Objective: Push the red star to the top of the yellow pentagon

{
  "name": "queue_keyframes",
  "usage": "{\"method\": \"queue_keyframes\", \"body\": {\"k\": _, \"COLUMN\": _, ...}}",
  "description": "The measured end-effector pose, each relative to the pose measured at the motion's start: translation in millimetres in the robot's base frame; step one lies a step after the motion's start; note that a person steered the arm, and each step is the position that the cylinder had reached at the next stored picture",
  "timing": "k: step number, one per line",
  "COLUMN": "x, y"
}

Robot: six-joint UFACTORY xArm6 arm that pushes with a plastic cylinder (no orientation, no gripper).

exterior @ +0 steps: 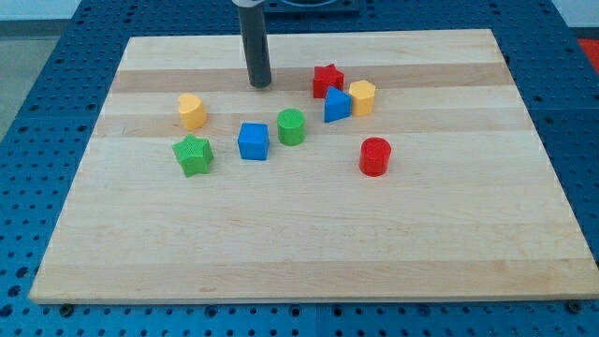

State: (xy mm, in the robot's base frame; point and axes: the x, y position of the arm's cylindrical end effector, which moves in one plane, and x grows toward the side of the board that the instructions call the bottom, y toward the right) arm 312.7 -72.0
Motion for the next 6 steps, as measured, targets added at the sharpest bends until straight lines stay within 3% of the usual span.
{"method": "queue_keyframes", "body": {"k": 6, "x": 5.2, "y": 149.4}}
